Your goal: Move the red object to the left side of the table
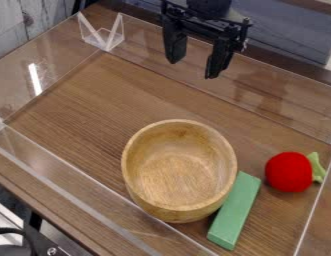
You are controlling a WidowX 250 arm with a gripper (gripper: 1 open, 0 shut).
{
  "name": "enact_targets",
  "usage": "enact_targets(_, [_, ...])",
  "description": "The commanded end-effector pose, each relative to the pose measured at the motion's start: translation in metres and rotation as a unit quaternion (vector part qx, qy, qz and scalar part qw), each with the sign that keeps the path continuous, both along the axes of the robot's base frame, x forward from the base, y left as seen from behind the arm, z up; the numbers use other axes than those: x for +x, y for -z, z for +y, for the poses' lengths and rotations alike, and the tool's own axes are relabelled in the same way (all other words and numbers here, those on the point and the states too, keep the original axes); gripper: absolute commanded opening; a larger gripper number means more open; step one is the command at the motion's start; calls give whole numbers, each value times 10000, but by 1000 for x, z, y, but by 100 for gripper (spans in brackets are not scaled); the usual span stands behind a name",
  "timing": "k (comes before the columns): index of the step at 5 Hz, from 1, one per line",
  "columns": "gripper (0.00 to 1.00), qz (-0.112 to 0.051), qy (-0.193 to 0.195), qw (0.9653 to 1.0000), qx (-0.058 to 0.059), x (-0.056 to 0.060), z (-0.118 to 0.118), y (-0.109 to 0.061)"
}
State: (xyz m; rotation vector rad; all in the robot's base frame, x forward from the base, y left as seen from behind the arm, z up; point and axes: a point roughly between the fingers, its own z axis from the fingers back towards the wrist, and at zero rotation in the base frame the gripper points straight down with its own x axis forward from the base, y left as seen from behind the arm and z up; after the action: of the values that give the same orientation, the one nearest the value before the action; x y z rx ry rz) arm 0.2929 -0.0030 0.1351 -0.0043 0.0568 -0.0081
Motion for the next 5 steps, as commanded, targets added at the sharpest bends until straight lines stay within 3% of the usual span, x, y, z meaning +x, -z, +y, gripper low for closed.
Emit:
enact_targets(1, [100, 189, -221, 9996, -30, -8, -12, 4])
enact_targets(2, [100, 363, -555, 9978, -64, -14, -20, 11])
enact_targets(3, [100, 490, -1041, 9933, -92, -20, -32, 15])
enact_targets(4, [100, 464, -1702, 9842, -157, -19, -68, 19])
enact_targets(5, [100, 428, -2232, 9733, -326, -14, -114, 28])
